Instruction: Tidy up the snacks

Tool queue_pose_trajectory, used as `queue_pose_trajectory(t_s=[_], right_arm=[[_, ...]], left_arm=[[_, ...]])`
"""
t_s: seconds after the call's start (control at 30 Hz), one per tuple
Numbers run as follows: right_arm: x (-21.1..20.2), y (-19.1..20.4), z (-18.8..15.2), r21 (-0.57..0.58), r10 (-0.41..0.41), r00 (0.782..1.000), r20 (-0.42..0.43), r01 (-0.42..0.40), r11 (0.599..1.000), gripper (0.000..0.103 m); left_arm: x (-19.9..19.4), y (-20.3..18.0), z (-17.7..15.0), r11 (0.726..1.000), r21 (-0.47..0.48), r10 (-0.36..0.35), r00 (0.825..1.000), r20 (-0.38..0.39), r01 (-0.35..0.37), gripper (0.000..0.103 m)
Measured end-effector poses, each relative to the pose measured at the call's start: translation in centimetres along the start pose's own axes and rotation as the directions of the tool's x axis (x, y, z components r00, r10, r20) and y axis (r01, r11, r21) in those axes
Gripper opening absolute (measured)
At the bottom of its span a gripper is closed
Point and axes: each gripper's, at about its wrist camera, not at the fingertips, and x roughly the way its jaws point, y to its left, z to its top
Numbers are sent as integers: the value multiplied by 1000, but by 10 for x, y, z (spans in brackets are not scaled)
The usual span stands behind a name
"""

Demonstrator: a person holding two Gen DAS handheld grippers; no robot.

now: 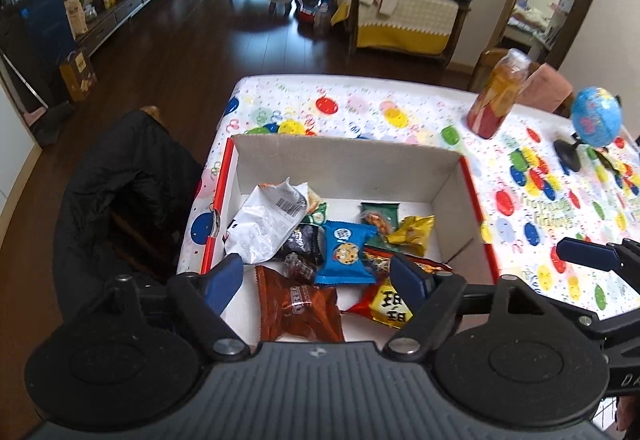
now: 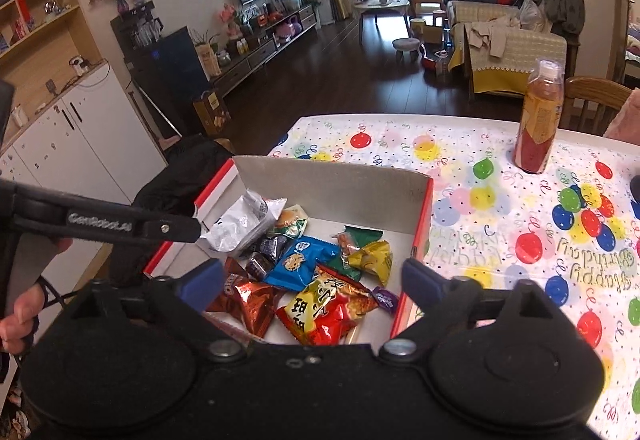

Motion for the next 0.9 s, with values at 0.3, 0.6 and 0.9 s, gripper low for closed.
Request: queue_pose_trajectory(t_s=[0.3, 0.6, 0.9], right_arm=[[-23, 4, -18, 42, 5, 996, 90, -8, 999, 103], [-37, 11, -35, 84, -30, 989, 145, 18, 996, 103], [-49, 20, -46, 70, -70, 978, 195, 58, 996, 103]], left_arm=[[-27, -1, -26, 1000, 20, -23, 996, 86, 21, 94], [-47, -1, -41, 999, -26, -34, 989, 147, 38, 102], [-56, -9, -61, 998, -48, -33, 989, 146, 40, 102]])
